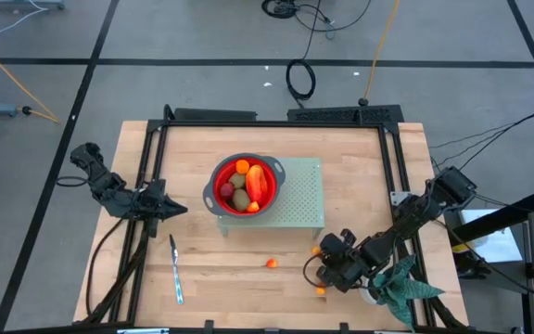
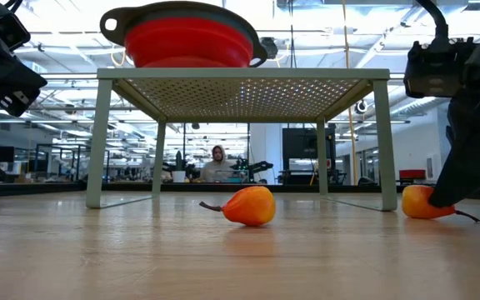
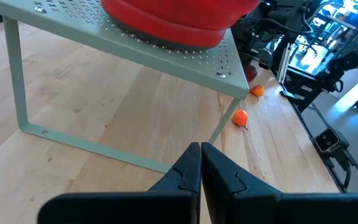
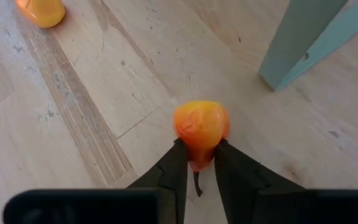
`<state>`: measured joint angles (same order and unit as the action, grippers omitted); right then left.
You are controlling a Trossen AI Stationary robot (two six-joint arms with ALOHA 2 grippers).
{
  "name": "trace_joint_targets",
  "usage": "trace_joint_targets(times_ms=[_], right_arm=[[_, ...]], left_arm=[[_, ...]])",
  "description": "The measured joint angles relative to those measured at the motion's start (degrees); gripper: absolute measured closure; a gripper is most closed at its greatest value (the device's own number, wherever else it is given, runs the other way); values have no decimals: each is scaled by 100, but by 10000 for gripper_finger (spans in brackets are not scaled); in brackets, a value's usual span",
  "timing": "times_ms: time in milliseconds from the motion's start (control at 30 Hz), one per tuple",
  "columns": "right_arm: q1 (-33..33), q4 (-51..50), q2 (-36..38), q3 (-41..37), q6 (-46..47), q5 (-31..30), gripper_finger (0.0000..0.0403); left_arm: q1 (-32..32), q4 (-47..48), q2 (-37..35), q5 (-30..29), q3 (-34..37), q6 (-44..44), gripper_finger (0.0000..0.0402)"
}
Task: Pick & Place Fruit
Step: Put the peach fruit into the strainer
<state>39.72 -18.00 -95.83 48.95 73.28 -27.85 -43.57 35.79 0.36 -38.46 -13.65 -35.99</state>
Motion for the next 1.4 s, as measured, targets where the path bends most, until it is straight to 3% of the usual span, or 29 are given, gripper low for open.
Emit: trace_joint_targets(times_ms=[333, 800, 1067, 1400], right_arm=[[0, -35, 556, 2, -377, 262, 346], [2, 152, 2294, 0, -1463, 250, 346], [2, 1579, 3029, 0, -2895, 238, 346], [2, 3210, 3162, 0, -4688, 240, 346]], left_arm=[[-2, -2, 1, 0, 0, -9, 392], [0, -9, 1, -2, 0, -33, 392], [-2, -9, 0, -2, 0, -33, 392], [-1, -7, 1, -2, 0, -26, 392]])
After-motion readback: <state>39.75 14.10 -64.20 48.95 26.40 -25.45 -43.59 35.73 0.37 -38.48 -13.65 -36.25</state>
